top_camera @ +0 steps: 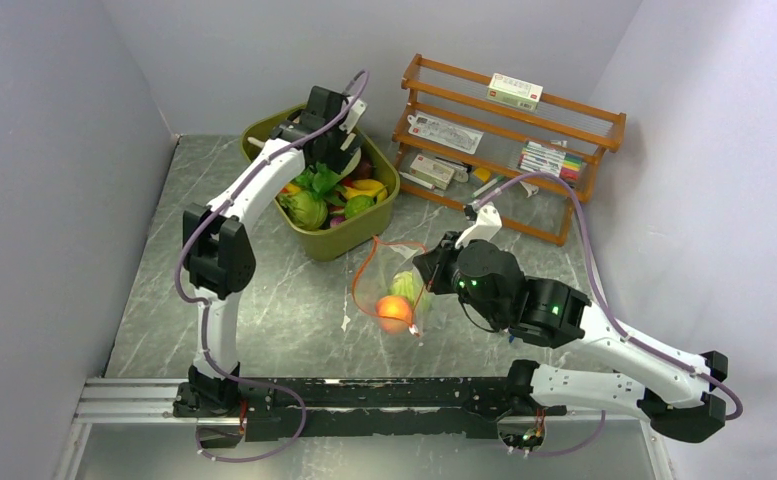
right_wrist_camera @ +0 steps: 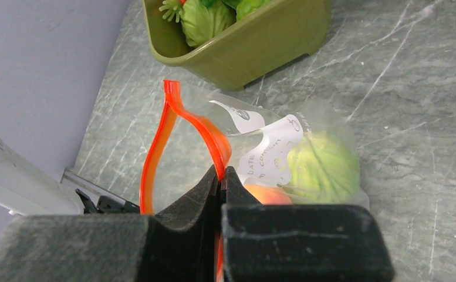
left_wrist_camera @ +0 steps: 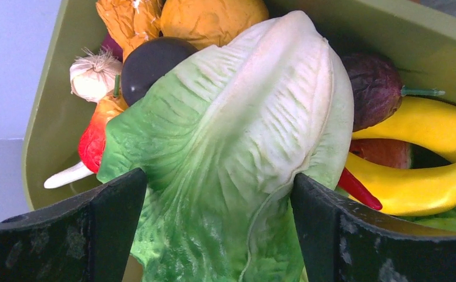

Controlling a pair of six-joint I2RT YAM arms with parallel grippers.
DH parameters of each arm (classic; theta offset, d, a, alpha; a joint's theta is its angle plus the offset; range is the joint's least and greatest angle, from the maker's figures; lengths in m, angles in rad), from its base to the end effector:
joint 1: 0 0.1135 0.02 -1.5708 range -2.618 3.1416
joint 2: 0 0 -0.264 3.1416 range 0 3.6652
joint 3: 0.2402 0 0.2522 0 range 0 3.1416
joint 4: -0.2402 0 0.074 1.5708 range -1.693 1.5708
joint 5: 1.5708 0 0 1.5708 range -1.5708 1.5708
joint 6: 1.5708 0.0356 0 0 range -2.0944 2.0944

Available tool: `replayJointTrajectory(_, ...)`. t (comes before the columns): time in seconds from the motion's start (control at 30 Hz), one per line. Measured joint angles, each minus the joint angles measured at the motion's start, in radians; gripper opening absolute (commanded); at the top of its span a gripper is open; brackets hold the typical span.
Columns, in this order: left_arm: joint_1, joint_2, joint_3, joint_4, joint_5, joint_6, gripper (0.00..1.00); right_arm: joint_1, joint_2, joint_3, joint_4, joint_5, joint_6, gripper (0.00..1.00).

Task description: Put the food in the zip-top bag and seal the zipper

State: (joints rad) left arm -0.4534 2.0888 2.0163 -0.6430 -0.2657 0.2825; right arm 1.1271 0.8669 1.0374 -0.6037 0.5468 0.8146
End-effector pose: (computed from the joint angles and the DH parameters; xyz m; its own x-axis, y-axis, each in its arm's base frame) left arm 0.4366 -0.2024 0.3139 -0.4982 0.5420 -0.6768 0.3992 0.8363 0.3758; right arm 0.0919 0.1502 0.3716 -0.5375 0.3167 -0.7816 -0.2593 0.8199 0.5105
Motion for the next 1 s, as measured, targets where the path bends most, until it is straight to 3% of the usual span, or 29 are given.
replayJointTrajectory(0.33, 0.000, -0.058, -0.082, 0.039, 0.013, -0.042, 0.35, 0.000, -0.005, -0.008, 0.010, 0.004, 0.000, 0.00)
replayJointTrajectory(1.0, 0.010, -0.319, -0.241, 0.032, 0.068, -0.228, 0.35, 0.000, -0.014, -0.059, 0.035, 0.002, 0.026, 0.00)
